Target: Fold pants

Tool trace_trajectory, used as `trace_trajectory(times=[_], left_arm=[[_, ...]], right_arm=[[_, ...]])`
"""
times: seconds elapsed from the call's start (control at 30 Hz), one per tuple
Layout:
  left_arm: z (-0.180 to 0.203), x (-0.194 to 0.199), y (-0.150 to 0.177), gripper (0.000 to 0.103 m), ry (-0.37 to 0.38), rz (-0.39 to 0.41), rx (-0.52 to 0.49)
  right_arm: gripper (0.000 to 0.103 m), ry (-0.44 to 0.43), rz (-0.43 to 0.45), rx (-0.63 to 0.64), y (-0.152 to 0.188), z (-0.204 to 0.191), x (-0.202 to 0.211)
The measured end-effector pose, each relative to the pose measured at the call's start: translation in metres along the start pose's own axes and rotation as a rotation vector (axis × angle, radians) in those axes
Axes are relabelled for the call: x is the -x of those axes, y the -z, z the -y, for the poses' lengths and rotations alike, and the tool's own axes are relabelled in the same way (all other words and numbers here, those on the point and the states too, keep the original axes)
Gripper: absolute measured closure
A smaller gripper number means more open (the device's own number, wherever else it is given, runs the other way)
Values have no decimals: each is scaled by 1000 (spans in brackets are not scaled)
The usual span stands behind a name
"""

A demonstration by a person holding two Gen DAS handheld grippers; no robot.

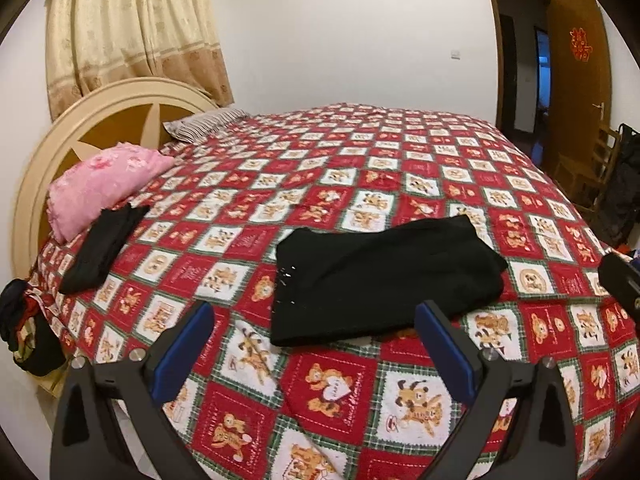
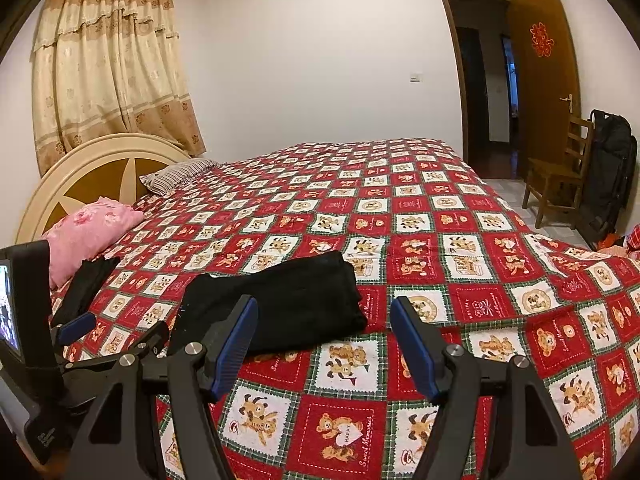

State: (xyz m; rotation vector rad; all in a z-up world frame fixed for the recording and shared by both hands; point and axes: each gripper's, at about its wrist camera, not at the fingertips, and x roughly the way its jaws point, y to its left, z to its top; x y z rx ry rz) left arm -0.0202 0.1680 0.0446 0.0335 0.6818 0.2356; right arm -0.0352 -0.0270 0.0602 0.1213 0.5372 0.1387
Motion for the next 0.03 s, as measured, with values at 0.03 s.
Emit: trace_trajectory(times=[0.03], left_arm=[[1, -1, 0, 1, -2, -3, -5]], right_arm=[[33, 2, 0, -4, 0, 1, 0]])
